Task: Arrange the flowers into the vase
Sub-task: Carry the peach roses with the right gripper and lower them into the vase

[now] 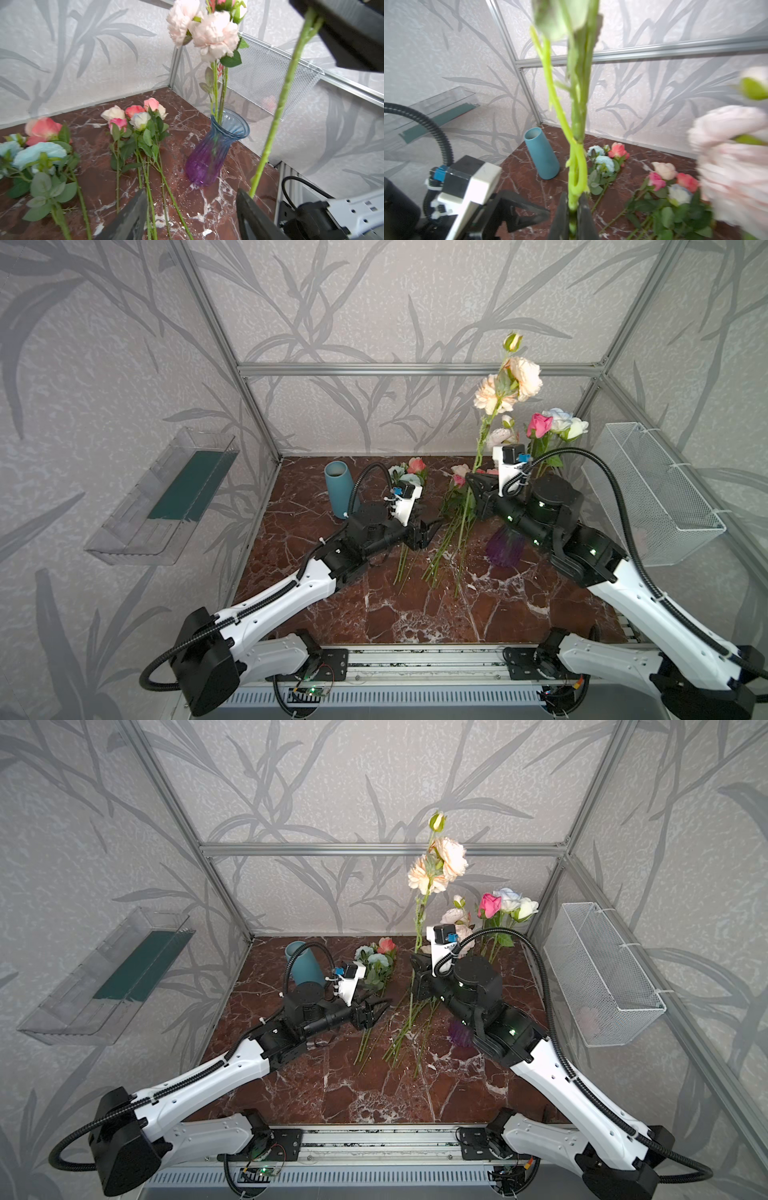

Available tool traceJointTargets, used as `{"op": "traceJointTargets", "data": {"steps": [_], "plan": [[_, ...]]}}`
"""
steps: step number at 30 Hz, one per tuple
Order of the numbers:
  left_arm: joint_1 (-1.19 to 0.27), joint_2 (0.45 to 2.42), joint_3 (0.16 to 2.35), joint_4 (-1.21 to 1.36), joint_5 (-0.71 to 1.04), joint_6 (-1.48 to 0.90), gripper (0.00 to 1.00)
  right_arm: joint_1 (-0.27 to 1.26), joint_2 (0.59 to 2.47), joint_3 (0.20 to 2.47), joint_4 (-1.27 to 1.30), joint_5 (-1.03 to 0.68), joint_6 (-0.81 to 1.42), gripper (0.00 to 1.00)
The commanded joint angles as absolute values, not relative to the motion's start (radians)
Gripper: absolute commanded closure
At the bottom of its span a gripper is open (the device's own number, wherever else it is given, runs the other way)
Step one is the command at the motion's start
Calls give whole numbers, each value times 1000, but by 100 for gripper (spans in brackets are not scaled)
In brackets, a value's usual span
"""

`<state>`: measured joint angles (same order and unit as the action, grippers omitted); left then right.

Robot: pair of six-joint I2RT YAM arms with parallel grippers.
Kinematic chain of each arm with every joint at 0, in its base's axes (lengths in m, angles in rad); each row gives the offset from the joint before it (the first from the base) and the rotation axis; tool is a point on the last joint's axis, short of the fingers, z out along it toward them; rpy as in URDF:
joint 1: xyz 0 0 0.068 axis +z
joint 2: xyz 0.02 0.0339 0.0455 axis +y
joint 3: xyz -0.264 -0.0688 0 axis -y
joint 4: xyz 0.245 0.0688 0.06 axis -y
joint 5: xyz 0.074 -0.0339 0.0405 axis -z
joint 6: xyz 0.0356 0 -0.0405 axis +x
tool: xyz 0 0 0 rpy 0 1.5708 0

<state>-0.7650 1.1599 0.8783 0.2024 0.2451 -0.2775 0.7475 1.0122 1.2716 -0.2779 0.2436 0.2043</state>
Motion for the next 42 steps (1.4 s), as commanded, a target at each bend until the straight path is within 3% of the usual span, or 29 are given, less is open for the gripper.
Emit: {"op": "traceJointTargets", "data": {"steps": [1, 8, 14, 24, 28, 42], "plan": [[-768, 1112, 861, 233, 173, -242, 31, 719, 904, 1287, -291, 499, 21, 100], [-768, 1127, 866, 228, 186, -244, 31, 523, 818, 1171, -181, 588, -27, 100], [-767, 1125, 863, 236, 206, -246, 31, 321, 860, 1111, -157, 444, 125, 100], [-768, 1131, 863, 236, 208, -243, 31, 307, 863, 941, -132, 407, 217, 98], [-767, 1139, 863, 236, 212, -245, 31, 307, 830, 880, -190, 394, 285, 89], [-768, 1154, 867, 233, 221, -250, 31, 307, 835, 845, -330, 304, 305, 71]]}}
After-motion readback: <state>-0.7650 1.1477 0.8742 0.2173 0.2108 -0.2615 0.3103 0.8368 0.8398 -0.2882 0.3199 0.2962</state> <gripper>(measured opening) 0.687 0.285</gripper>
